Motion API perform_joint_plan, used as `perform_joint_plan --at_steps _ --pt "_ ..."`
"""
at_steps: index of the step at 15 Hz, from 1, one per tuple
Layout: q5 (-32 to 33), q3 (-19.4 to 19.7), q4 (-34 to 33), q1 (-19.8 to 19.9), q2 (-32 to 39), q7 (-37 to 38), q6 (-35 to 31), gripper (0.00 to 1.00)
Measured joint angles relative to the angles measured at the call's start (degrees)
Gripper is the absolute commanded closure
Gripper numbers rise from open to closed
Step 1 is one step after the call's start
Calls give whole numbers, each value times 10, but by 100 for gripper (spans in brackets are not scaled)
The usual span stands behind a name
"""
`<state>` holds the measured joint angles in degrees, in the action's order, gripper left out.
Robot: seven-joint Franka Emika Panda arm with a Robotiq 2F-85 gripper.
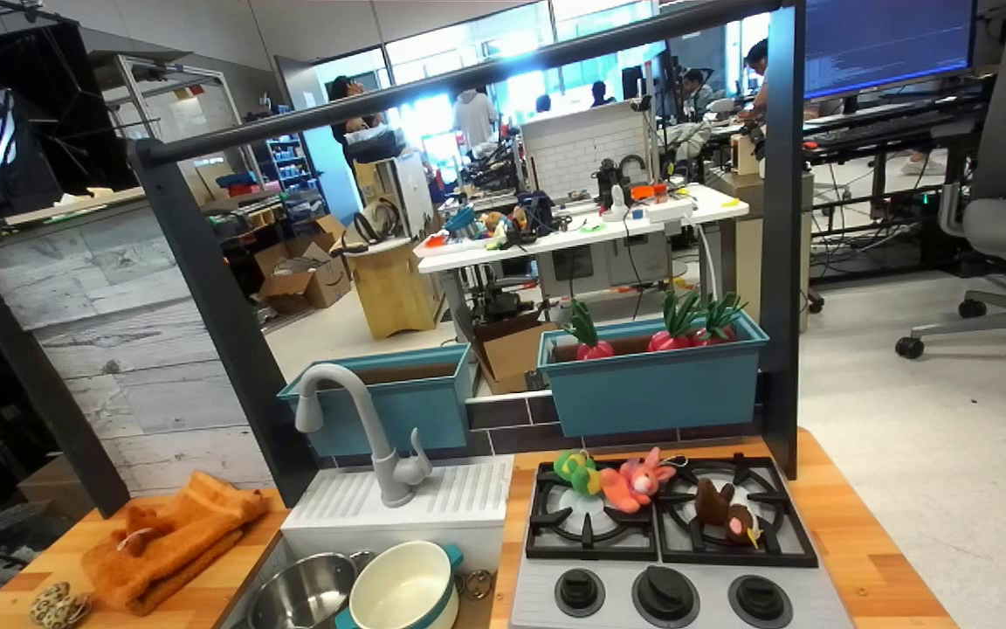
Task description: Put the plushies inside the pots in the sink, wipe the counter with the towel, and then remove the pink plushy from the pot and put it on the stove
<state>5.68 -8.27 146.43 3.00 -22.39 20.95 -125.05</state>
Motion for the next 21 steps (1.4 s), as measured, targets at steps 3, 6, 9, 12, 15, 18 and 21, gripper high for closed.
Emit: perform_joint_plan --at_steps 3,6,9,12,15,18,21 --pt "55 5 -7 46 108 95 -120 0" --pt "111 35 -53 79 213 173 -159 0" --pt "115 44 -87 83 260 184 -160 0" --pt "118 60 -76 65 258 187 -218 0" --pt "131 95 -59 46 281 216 -352 0" --pt "148 150 -99 46 372 276 -463 0" --pt "178 245 -179 24 482 345 -519 0"
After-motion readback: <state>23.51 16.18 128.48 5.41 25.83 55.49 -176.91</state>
